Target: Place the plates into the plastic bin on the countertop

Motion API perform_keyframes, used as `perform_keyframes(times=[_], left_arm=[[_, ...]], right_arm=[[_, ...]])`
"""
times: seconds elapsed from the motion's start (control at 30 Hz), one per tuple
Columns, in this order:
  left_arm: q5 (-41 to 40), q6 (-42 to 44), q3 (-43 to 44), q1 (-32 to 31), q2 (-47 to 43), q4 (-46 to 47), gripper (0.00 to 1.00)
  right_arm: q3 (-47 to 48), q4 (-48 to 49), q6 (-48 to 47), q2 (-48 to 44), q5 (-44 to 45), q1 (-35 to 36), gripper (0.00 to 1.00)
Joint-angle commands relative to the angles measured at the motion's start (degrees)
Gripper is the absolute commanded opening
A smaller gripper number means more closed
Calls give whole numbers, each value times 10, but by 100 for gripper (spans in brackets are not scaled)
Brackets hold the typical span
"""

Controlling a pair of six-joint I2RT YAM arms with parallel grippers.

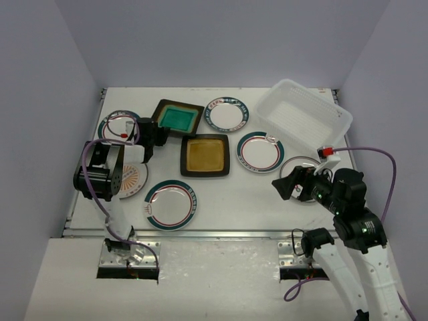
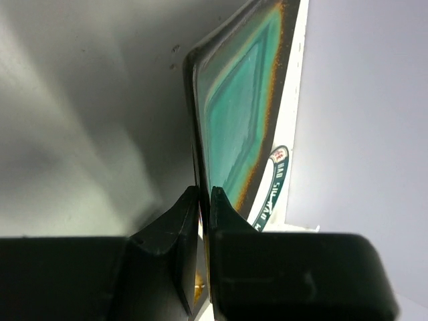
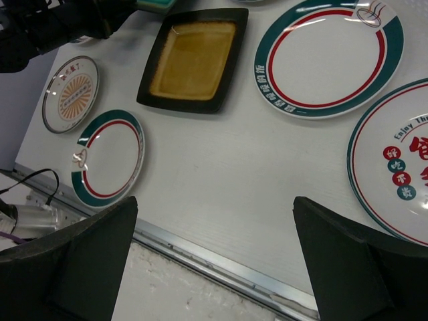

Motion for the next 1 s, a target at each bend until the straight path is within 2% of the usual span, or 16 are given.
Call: perform_keyframes(times=[0.0,0.17,0.33,0.43,0.5,0.7,0.9,0.97], left_arm=[[18,18,-7,7,-118,156,0],[22,47,-32,11,-167,168,0],[80,59,-73,8,-242,129,0],[153,73,-113,2,-299,104,0],[231,89,-150,-2,-345,94,0],[391,128,-232,-14,-438,77,0],[466,196,-258,-15,-523,-24,0],[504,205,-273,-16,-552,-40,0]], right_arm=[[-11,61,8,32,-28,-3,99],[-30,106,29,66,-67,-3,99],[-23,172,30,127,-132,-3,99],[16,183,11,199,-185,-3,99],[56,174,-14,260,-216,-3,99],[141,147,-94,386,-234,-3,99],[181,138,-126,458,-226,-3,99],[171,156,-121,480,-253,-3,97]])
